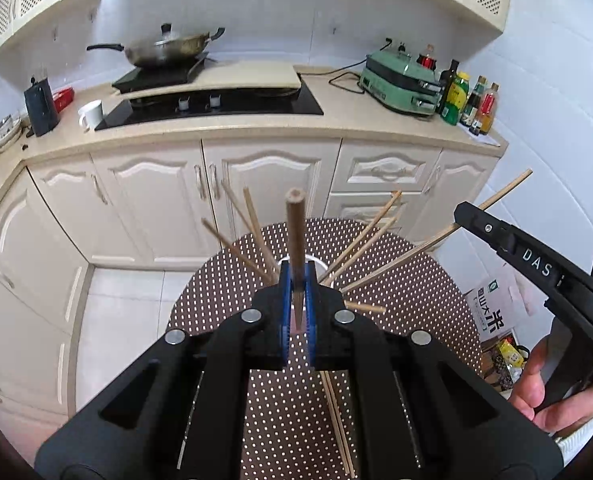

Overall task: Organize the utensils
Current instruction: 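Lower both held chopsticks into the pink cup and open both grippers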

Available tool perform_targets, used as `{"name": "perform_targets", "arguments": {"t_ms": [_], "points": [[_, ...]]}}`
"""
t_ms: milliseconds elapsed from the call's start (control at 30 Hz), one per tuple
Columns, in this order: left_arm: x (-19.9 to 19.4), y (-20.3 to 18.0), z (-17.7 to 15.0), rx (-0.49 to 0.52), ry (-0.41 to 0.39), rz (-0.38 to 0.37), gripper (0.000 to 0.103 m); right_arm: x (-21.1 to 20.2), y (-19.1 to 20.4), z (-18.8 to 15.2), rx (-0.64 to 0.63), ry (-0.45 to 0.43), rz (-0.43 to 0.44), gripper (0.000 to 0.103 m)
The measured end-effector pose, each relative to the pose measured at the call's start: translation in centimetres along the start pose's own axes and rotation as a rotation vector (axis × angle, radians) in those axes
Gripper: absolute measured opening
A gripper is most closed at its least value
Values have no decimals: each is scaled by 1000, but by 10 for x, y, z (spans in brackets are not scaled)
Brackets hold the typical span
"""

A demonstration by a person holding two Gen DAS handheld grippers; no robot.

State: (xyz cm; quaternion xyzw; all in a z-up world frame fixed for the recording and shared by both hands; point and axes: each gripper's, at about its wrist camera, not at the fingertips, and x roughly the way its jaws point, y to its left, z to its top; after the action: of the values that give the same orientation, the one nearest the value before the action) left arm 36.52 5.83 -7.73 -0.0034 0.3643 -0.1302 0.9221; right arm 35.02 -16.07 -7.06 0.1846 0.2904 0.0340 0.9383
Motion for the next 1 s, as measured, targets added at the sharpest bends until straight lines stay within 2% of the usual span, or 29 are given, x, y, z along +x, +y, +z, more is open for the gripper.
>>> {"name": "perform_targets", "arguments": {"t_ms": [200, 433, 1000], "points": [[-8, -5, 15, 14, -46, -5, 6, -1, 8, 8, -21, -12, 20, 5], [10, -7, 19, 26, -52, 5, 6, 23, 13, 1, -36, 42, -4, 5], [93, 20, -1, -105, 103, -2, 7, 76, 5, -15, -19, 177, -44, 5]]}}
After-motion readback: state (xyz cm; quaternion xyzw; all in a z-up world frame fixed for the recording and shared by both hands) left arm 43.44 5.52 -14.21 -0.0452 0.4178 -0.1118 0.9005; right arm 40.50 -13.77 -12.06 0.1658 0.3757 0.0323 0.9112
